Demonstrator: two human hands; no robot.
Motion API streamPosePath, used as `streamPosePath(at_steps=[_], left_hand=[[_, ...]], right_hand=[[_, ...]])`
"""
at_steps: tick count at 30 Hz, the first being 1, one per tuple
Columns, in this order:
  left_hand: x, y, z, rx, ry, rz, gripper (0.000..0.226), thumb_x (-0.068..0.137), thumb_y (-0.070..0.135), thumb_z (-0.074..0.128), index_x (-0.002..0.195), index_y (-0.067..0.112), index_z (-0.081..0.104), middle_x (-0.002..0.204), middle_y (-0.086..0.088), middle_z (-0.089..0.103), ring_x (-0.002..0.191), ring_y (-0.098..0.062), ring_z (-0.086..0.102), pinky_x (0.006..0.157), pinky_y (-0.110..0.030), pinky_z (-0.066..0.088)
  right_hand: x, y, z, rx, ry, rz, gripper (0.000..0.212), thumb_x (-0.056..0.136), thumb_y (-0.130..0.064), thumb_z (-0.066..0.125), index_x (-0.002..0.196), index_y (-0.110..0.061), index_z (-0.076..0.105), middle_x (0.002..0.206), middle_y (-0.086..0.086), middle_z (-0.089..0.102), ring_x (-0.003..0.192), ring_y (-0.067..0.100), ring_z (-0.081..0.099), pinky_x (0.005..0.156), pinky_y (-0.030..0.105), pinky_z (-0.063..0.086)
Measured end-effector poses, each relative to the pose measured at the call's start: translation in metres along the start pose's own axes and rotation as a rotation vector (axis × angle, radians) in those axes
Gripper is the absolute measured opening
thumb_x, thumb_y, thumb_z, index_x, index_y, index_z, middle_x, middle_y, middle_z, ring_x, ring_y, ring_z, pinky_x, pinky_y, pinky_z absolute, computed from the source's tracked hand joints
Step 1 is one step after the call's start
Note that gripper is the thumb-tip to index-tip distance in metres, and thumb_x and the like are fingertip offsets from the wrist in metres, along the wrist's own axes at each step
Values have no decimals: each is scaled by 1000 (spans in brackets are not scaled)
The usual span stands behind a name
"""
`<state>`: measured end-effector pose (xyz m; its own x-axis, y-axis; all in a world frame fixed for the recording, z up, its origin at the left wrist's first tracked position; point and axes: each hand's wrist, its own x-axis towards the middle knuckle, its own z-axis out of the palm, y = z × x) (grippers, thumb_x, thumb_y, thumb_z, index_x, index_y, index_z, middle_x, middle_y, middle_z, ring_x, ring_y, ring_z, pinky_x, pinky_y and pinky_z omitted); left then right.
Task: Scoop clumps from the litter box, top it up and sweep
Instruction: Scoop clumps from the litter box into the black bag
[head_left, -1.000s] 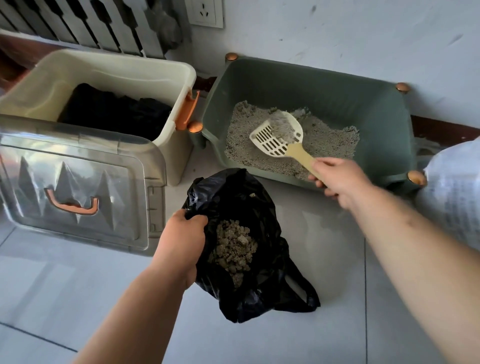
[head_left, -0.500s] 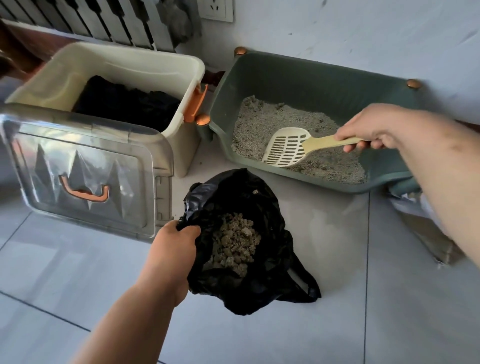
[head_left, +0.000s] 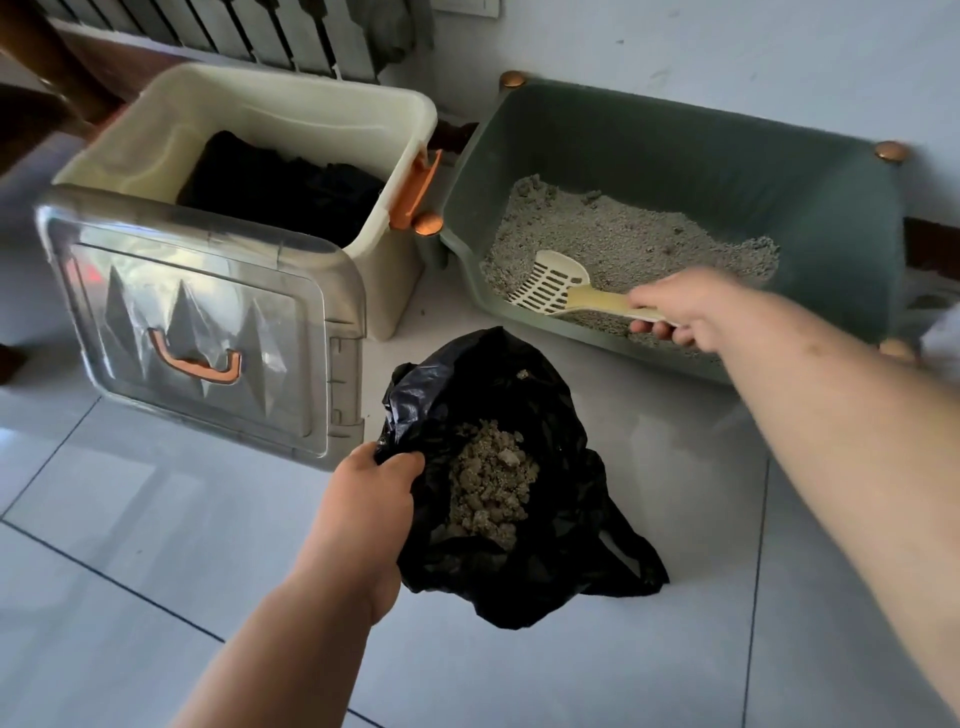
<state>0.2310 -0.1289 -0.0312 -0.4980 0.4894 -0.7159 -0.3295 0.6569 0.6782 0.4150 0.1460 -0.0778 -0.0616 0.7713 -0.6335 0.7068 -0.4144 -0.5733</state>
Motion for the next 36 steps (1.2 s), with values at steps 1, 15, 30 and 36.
streamPosePath(at_steps=[1,15,30,36], left_hand=[[0,1,0,-12,2,-6,15,93,4,51,103,-3,59,85,-14,62,78,-32,61,77,-58,55],[15,25,9,8,7,30,13,97,4,50,101,2,62,89,-18,66,82,-30,65,85,-50,57],[10,36,6,78,-5,15,11,96,3,52,98,1,62,90,-24,69,88,-36,70,93,-59,54],[12,42,5,92,-4,23,12,97,4,51,101,2,63,94,-29,69,91,-40,71,92,-57,55]], right_hand=[[4,5,6,50,9,-5,17,91,-17,52,101,-8,61,66,5,59,41,8,35,28,9,17],[6,32,15,456,56,-115,15,87,-25,67,101,-19,66,70,7,64,39,7,38,31,10,18],[-12,26,-8,412,19,-24,13,93,-22,60,87,-11,62,70,6,59,38,4,38,29,10,18],[0,5,-31,329,114,38,17,95,-18,54,88,-4,60,72,7,58,36,3,38,26,13,20]])
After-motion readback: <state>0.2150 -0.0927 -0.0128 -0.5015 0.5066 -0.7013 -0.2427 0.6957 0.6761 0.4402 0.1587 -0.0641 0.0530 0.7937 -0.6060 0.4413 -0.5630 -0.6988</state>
